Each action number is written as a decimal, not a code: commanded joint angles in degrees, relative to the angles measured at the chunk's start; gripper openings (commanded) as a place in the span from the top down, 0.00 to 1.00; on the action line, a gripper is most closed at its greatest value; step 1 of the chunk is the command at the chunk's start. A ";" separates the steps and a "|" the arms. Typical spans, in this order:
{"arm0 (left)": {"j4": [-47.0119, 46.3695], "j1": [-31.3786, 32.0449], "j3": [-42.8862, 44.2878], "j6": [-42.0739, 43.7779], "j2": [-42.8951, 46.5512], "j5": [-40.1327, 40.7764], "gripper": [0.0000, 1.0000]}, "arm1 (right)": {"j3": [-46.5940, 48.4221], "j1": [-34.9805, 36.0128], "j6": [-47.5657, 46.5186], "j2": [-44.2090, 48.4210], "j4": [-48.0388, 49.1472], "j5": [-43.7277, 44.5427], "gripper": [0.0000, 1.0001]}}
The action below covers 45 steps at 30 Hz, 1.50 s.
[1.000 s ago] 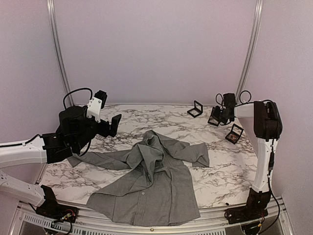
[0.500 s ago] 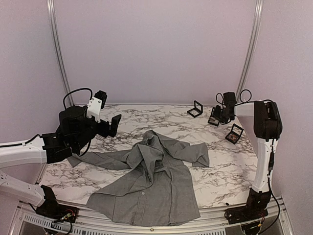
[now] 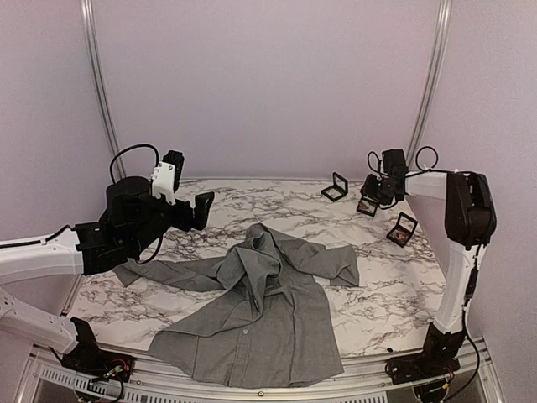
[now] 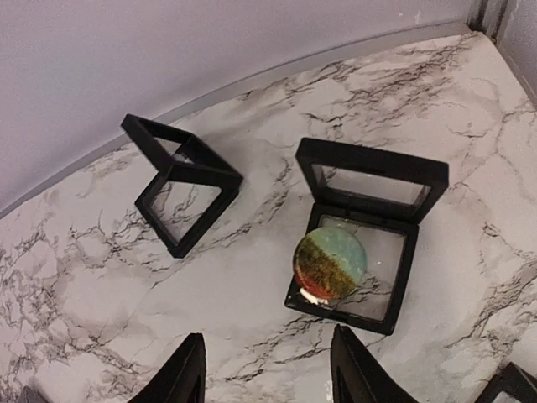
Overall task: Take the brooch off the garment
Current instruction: Place the brooch in the brooch box, then pick up the crumpled clothing from the center of the board.
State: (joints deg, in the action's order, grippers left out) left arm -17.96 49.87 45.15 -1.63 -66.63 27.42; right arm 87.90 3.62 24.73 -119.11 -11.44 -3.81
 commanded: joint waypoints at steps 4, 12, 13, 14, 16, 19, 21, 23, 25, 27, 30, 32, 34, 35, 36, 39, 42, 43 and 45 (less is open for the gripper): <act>7.51 -0.73 1.85 -13.68 -0.66 -4.57 0.01 | -7.37 12.49 -7.60 10.03 -0.41 -0.80 0.50; 11.62 -0.82 -2.47 -24.40 1.53 -9.45 0.01 | -16.34 25.58 -8.38 20.38 -1.10 -2.36 0.49; 11.81 -0.70 -3.18 -25.26 1.54 -10.18 0.01 | -17.24 27.15 -8.19 21.49 -1.19 -2.46 0.49; 12.01 -0.76 -3.91 -26.09 1.51 -11.03 0.01 | -18.06 29.02 -7.93 22.55 -1.21 -2.73 0.49; 12.51 -0.82 -4.98 -27.94 0.84 -12.86 0.02 | -19.90 32.91 -7.67 24.33 -1.70 -2.41 0.49; 12.36 -0.75 -6.31 -30.75 -0.86 -15.50 0.03 | -22.55 38.43 -6.58 26.43 -2.35 -1.31 0.49; 11.57 -0.74 -7.44 -32.82 -1.86 -17.22 0.04 | -24.88 41.62 -5.16 27.98 -2.17 -0.67 0.49; 10.32 -0.57 -8.90 -34.86 -2.40 -18.69 0.05 | -26.87 44.92 -3.85 29.59 -2.21 0.34 0.49; 9.14 -0.28 -10.33 -36.75 -2.67 -19.62 0.05 | -28.38 48.47 -2.52 31.00 -2.41 1.71 0.49; 8.30 0.28 -11.39 -38.10 -2.76 -20.18 0.05 | -29.66 51.52 -0.96 32.06 -2.66 2.40 0.49; 8.11 1.60 -12.19 -39.43 -2.70 -20.01 0.06 | -31.43 55.52 1.24 33.12 -2.53 2.88 0.48; 8.40 2.60 -12.50 -40.13 -2.35 -19.43 0.06 | -32.37 57.82 2.42 33.24 -2.34 2.92 0.47; 8.92 3.77 -12.69 -40.89 -1.70 -18.45 0.06 | -33.15 59.25 3.04 33.13 -2.03 2.87 0.47; 9.37 4.40 -12.90 -41.36 -1.21 -17.75 0.06 | -33.55 59.75 3.23 33.06 -1.66 2.81 0.46; 9.57 5.16 -13.08 -41.75 -0.75 -17.06 0.06 | -33.80 59.98 3.40 32.80 -1.19 2.28 0.46; 10.09 6.67 -13.92 -43.28 0.31 -15.94 0.07 | -33.26 60.41 3.70 31.24 -0.63 0.96 0.44; 10.69 8.00 -14.45 -44.31 1.43 -14.21 0.07 | -31.69 60.44 3.97 28.08 -0.70 0.81 0.42; 10.72 8.31 -14.73 -44.74 1.92 -13.83 0.07 | -30.86 60.41 4.04 26.88 -0.73 0.79 0.43; 11.23 8.86 -14.95 -45.59 2.55 -13.35 0.08 | -28.67 60.39 4.33 23.89 -0.96 0.47 0.43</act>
State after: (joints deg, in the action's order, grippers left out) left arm -8.08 57.74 31.40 -44.86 -66.17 11.31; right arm 54.94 63.75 27.83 -90.32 -12.51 -2.70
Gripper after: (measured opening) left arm 0.930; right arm 0.574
